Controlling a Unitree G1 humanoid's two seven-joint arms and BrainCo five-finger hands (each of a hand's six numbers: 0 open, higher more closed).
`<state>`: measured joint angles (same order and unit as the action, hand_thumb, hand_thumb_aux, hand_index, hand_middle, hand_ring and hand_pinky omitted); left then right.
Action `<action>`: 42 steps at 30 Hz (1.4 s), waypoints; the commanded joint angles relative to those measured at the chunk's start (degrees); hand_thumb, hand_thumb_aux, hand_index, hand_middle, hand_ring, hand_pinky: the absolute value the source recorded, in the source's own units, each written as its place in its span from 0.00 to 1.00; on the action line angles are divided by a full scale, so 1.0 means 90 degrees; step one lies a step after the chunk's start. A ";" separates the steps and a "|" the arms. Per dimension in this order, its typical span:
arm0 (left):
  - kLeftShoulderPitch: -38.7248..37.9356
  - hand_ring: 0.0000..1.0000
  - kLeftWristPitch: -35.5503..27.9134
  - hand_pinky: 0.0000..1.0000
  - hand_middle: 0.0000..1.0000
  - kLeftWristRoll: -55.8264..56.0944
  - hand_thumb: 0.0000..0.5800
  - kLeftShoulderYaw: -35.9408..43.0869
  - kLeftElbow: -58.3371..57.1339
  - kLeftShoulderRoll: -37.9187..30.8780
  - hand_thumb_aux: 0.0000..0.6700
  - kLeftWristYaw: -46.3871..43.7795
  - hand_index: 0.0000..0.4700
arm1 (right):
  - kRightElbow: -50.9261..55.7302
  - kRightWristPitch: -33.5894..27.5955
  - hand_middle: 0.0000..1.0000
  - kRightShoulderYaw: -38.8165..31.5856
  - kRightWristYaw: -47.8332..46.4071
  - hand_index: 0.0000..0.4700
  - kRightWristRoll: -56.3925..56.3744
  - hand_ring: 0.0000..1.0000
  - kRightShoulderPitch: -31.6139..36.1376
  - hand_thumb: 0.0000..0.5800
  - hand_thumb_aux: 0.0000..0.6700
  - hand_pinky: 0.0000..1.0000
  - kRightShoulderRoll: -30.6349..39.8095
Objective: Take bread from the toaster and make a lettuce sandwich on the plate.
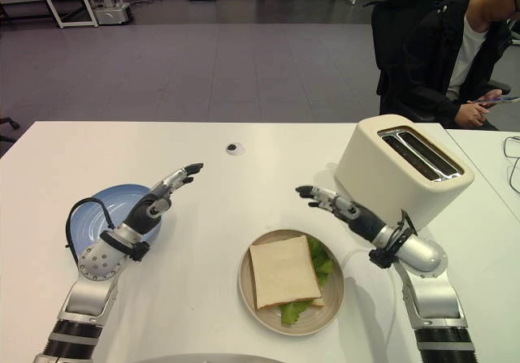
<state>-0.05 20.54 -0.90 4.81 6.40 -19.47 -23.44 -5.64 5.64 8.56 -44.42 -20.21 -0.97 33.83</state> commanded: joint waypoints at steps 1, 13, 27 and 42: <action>-0.0315 0.01 0.0007 0.01 0.01 0.0187 0.11 0.0629 0.0398 -0.0472 0.05 -0.0960 0.05 | -0.0229 -0.0485 1.00 0.0529 -0.0779 0.80 -0.1430 1.00 -0.0115 0.96 0.80 1.00 0.0042; -0.0780 1.00 -0.0883 1.00 1.00 0.1187 1.00 0.2306 0.1409 -0.2092 1.00 -0.4128 1.00 | 0.1094 0.0104 1.00 0.0108 -0.4135 1.00 -0.0485 1.00 -0.2297 1.00 1.00 1.00 0.1479; 0.0524 1.00 -0.0634 1.00 1.00 -0.1604 1.00 0.2857 -0.1438 -0.0060 1.00 -0.1372 1.00 | 0.2023 0.2619 1.00 -0.1511 0.0404 1.00 0.3982 1.00 -0.0050 1.00 1.00 1.00 0.0035; 0.3855 1.00 0.0602 1.00 1.00 -0.2872 1.00 0.2181 -0.6855 0.1599 1.00 0.3825 1.00 | 0.5768 0.2893 1.00 -0.2285 0.6082 1.00 0.5817 1.00 0.3335 1.00 1.00 1.00 -0.1814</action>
<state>34.15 23.61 -26.26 24.98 -53.71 -5.51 9.21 45.41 30.40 -11.37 8.77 32.09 28.69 17.80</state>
